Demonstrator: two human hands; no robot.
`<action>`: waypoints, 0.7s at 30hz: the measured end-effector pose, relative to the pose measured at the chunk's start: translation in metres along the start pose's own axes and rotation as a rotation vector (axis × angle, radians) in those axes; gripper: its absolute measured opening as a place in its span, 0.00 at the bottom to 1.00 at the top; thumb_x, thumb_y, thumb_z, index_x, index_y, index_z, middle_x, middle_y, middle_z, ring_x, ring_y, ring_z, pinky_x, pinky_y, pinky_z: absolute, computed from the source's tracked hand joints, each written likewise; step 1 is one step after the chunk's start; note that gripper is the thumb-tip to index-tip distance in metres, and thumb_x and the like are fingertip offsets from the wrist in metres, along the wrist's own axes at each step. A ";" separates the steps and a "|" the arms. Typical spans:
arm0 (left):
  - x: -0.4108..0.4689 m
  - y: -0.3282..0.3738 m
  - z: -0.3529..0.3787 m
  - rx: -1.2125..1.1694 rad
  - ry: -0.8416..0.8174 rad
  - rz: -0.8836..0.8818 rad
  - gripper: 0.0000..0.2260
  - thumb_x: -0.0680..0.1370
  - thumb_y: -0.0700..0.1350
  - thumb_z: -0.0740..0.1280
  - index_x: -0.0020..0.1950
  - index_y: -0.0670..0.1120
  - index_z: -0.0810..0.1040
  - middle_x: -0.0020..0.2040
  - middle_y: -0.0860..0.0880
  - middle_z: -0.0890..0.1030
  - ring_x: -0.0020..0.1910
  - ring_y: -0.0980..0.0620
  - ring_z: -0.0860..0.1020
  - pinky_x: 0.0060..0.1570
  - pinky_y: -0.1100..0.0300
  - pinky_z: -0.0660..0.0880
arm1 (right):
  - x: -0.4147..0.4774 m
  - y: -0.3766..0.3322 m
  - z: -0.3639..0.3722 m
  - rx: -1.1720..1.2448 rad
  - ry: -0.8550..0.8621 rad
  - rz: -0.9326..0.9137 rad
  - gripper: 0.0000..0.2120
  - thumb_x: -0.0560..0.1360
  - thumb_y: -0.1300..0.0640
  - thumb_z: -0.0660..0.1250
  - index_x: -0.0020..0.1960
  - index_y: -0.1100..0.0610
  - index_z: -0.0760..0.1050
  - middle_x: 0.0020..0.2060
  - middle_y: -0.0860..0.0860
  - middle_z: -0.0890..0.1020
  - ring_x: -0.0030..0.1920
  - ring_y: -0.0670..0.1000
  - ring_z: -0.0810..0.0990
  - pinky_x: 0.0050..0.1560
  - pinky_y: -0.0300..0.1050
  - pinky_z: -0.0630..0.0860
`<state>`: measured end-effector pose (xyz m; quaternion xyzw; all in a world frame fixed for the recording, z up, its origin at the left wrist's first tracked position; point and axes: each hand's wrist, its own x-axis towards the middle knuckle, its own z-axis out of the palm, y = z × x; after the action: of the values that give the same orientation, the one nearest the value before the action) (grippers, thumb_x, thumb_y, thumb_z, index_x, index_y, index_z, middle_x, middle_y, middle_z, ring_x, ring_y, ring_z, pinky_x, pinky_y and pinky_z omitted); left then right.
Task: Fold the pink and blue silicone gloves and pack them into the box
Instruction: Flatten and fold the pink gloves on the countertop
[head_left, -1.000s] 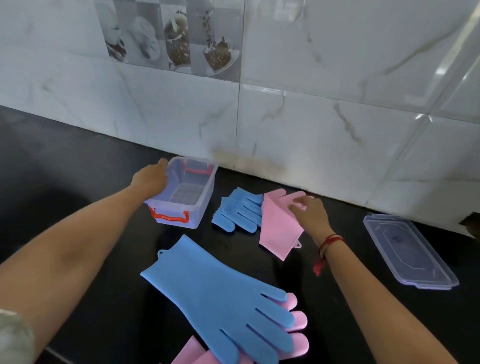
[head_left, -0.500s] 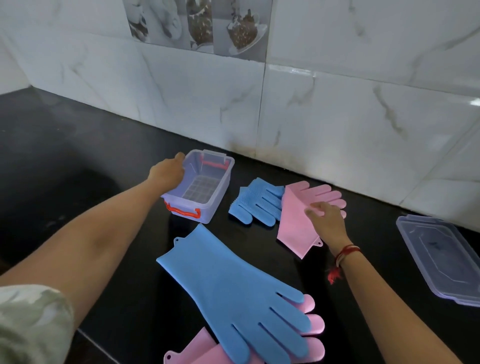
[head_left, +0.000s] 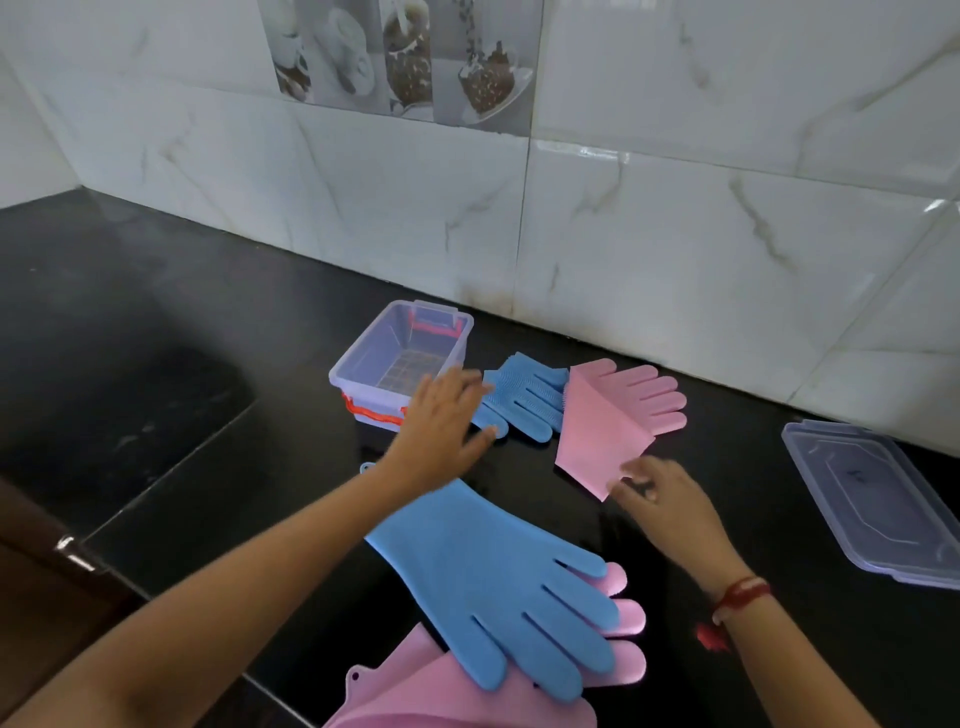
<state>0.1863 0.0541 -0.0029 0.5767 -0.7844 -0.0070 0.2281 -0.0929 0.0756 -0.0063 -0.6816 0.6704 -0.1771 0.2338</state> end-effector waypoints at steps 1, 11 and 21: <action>-0.016 0.007 0.005 -0.034 -0.071 0.028 0.20 0.79 0.55 0.60 0.69 0.49 0.68 0.71 0.47 0.67 0.74 0.46 0.60 0.72 0.44 0.55 | -0.014 0.000 0.003 -0.027 -0.031 0.009 0.17 0.73 0.40 0.64 0.57 0.48 0.75 0.51 0.47 0.76 0.48 0.47 0.77 0.50 0.46 0.76; -0.100 0.052 0.031 -0.163 -0.483 0.052 0.27 0.78 0.64 0.53 0.74 0.55 0.60 0.76 0.53 0.57 0.75 0.55 0.52 0.74 0.53 0.46 | -0.081 -0.007 0.035 -0.078 -0.118 0.042 0.17 0.71 0.36 0.63 0.54 0.46 0.74 0.49 0.45 0.78 0.48 0.47 0.76 0.51 0.47 0.74; -0.163 0.119 0.038 0.209 -0.275 0.557 0.36 0.75 0.65 0.56 0.78 0.52 0.51 0.76 0.49 0.58 0.76 0.46 0.53 0.72 0.41 0.52 | -0.077 -0.024 0.059 0.184 0.086 -0.117 0.05 0.74 0.53 0.67 0.49 0.48 0.78 0.45 0.45 0.73 0.47 0.46 0.75 0.56 0.51 0.72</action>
<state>0.1023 0.2324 -0.0616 0.3538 -0.9320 0.0582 0.0527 -0.0436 0.1574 -0.0365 -0.6869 0.6200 -0.2802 0.2554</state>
